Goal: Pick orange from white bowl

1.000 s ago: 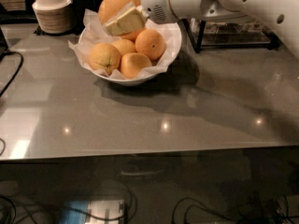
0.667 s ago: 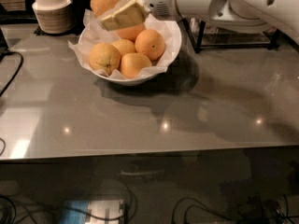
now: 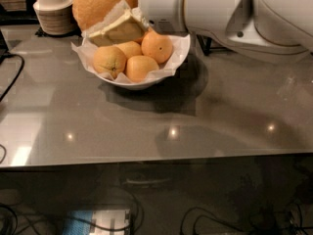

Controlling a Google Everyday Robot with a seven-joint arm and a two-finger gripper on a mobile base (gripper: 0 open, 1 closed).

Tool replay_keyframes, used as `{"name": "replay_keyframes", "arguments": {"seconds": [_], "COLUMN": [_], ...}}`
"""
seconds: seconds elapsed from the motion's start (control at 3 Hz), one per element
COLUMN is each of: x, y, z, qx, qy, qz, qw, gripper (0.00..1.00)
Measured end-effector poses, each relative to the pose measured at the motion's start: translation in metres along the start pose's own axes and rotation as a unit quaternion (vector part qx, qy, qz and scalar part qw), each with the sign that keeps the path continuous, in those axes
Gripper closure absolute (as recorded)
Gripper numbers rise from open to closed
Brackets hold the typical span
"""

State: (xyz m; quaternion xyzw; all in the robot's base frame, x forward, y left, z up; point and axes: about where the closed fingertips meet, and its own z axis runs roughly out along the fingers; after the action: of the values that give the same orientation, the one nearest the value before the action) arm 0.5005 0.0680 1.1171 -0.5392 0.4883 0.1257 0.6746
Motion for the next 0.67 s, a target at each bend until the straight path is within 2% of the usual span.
{"name": "replay_keyframes", "arguments": {"seconds": [0.33, 0.67], "x": [-0.0119, -0.012], "y": [0.0273, 0.0273], "z": [-0.0105, -0.0105], "qx": [-0.012, -0.012], "qy": [0.027, 0.027], "qz": [-0.02, -0.02], "qw": [0.9994, 0.9994], "gripper": [1.0, 1.0]}}
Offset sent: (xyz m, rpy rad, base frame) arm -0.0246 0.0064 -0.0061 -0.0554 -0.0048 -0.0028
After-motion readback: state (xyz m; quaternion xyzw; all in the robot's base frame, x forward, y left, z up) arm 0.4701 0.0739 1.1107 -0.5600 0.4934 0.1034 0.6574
